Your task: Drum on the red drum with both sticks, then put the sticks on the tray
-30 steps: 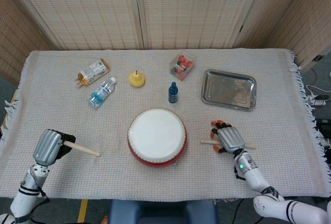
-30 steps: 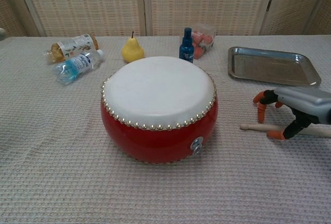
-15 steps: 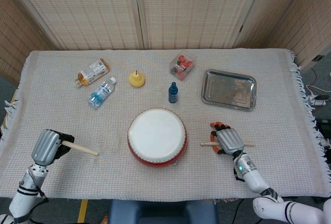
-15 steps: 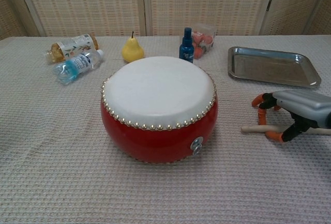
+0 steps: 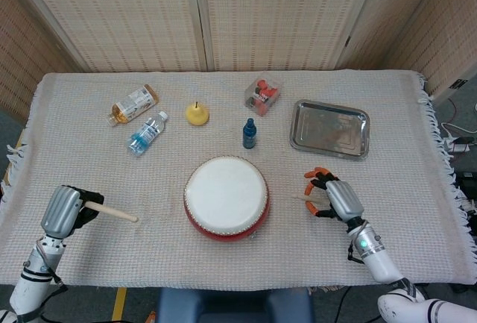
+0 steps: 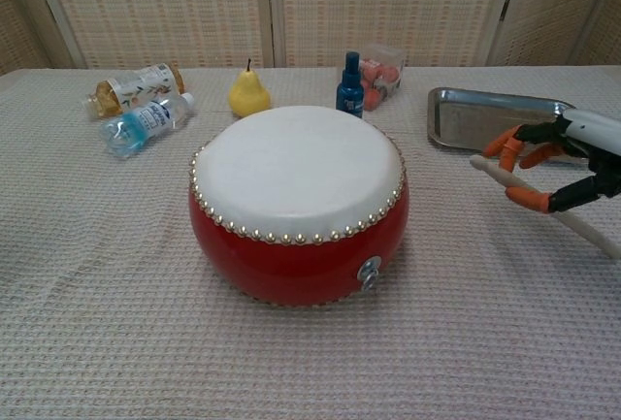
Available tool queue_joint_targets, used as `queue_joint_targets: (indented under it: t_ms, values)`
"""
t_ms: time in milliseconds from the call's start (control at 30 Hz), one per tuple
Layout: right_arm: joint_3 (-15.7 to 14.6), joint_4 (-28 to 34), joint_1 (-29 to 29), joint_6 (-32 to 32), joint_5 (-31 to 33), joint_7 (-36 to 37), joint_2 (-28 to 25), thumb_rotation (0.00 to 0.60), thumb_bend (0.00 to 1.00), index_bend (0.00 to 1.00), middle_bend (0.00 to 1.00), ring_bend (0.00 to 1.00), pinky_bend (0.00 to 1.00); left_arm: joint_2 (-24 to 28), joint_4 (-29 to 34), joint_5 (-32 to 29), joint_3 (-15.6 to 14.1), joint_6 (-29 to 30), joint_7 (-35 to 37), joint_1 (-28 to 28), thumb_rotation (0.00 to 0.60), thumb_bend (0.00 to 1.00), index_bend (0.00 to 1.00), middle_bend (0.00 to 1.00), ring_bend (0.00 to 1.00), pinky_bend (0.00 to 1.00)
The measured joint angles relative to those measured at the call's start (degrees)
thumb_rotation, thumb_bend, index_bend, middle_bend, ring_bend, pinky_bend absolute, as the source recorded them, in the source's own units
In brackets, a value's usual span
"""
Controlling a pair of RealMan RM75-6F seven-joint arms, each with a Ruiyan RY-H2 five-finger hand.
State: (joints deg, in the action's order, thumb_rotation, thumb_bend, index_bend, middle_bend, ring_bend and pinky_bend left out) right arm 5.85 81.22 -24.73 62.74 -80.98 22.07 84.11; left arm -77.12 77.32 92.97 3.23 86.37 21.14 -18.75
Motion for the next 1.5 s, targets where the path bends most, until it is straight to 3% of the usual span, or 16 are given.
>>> queue_joint_targets:
  t_ms: [400,533,900,1167,1500]
  values:
    - [-1.2,-5.6,2.6,6.7,-7.0,58.7,-3.8,0.6,0.47,0.72,0.27,0.16,0.23,0.5,1.4,0.0,0.0,-0.8,-0.7,-0.3,0.6,0.84,1.0,1.0,1.0,1.0]
    - [-1.9,-11.6,2.5,7.3,-8.6,71.9,-2.9,0.6,0.47,0.72,0.27,0.17,0.23,0.5,1.3,-0.1,0.0,-1.2,-0.6,-0.4,0.6,0.84,1.0,1.0,1.0,1.0]
    - [-3.9,-24.9,0.2,4.2,-9.5,85.7,3.5,0.6,0.47,0.62,0.29,0.19,0.25,0.1,0.2,0.0,-0.4,-1.6,-0.1,-0.3,0.6,0.84,1.0,1.0,1.0,1.0]
    - [-4.7,-29.0,0.0,5.0,-9.8,89.9,5.3,0.6,0.47,0.52,0.31,0.25,0.29,0.1,0.0,0.4,-0.6,-1.3,0.2,-0.2,0.6,0.84,1.0,1.0,1.0,1.0]
    - [-6.6,-34.1,0.7,9.5,-12.0,91.9,7.7,0.6,0.44,0.48,0.31,0.27,0.31,0.6,0.8,0.9,-0.6,-1.2,-0.6,-0.4,0.6,0.83,1.0,1.0,1.0,1.0]
